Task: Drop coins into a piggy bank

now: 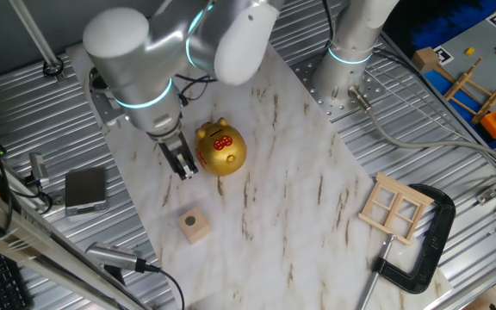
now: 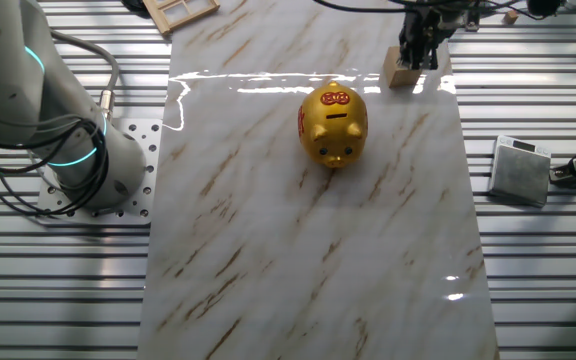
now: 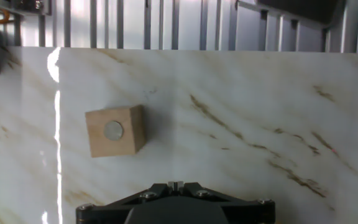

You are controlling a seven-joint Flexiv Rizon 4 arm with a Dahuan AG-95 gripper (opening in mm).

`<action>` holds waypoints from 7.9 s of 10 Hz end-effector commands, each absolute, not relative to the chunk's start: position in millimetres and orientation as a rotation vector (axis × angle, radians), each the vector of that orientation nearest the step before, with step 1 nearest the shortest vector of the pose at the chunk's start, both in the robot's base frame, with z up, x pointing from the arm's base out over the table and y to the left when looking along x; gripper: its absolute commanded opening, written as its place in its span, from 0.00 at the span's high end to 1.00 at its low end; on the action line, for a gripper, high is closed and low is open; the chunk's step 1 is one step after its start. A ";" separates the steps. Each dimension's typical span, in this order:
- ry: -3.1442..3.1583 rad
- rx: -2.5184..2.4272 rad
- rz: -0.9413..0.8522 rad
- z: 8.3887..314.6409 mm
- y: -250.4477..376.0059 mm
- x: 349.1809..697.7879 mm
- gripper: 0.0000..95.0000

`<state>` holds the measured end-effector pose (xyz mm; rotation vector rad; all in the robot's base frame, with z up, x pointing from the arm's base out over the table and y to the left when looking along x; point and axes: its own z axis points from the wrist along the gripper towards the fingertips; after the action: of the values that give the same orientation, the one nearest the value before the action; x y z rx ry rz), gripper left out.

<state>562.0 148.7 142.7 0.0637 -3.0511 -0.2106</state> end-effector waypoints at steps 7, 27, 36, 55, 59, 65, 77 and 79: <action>-3.045 0.029 -0.202 144.1 161.2 561.6 1.00; -3.064 0.050 -0.225 124.0 201.0 601.2 1.00; -3.072 0.054 -0.215 109.8 209.9 610.9 1.00; -3.090 0.179 -0.210 106.6 210.2 605.1 0.40; -3.102 0.250 -0.145 94.9 225.3 612.1 0.40; -3.114 0.273 -0.148 84.0 220.6 607.6 0.40; -3.123 0.284 -0.161 70.5 213.0 604.8 0.60; -3.121 0.292 -0.161 70.0 212.7 603.8 0.60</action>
<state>603.6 212.6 69.6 0.2953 -3.1198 -0.1605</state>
